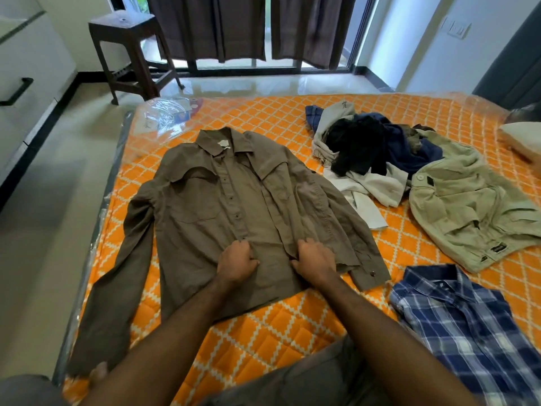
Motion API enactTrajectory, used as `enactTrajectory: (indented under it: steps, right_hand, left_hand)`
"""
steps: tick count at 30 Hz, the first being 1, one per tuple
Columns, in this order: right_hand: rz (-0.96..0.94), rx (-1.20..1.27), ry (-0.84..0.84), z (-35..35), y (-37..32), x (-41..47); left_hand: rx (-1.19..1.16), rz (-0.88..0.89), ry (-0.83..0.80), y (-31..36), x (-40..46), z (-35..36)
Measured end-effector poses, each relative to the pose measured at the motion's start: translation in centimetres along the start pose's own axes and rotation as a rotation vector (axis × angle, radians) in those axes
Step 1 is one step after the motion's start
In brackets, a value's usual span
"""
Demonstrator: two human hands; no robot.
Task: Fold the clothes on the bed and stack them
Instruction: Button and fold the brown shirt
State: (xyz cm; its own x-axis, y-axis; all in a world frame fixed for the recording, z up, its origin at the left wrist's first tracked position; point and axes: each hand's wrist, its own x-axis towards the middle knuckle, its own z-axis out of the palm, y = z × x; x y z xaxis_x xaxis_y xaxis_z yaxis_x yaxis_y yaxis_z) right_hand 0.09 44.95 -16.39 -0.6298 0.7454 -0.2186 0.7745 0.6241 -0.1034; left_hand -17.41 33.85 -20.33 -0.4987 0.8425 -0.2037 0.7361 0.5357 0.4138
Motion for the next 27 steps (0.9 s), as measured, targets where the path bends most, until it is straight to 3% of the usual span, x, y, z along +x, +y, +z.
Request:
enactTrajectory:
  steps: [5, 8, 11, 14, 19, 27]
  right_hand:
    - [0.044, -0.102, 0.030, -0.2, -0.2, 1.0]
    - [0.092, 0.317, 0.003, -0.6, -0.2, 1.4]
    - [0.109, 0.842, -0.093, -0.5, -1.4, 0.9]
    - [0.109, 0.888, -0.034, 0.7, -2.7, 0.5]
    - [0.197, 0.954, -0.010, 2.7, -4.5, 0.7]
    - [0.247, 1.036, 0.019, 3.9, -5.4, 0.3]
  left_hand:
    - [0.040, 0.123, -0.086, -0.7, 0.0, -0.5]
    - [0.119, 0.196, -0.227, -1.0, 1.2, -1.9]
    - [0.354, 0.306, -0.220, -0.6, 2.4, -3.5]
    - [0.498, 0.451, -0.234, -0.2, 3.6, -4.2]
    - [0.181, 0.395, -0.418, 0.1, 4.7, -4.9]
    - [-0.353, 0.090, -0.473, -1.0, 4.7, -4.2]
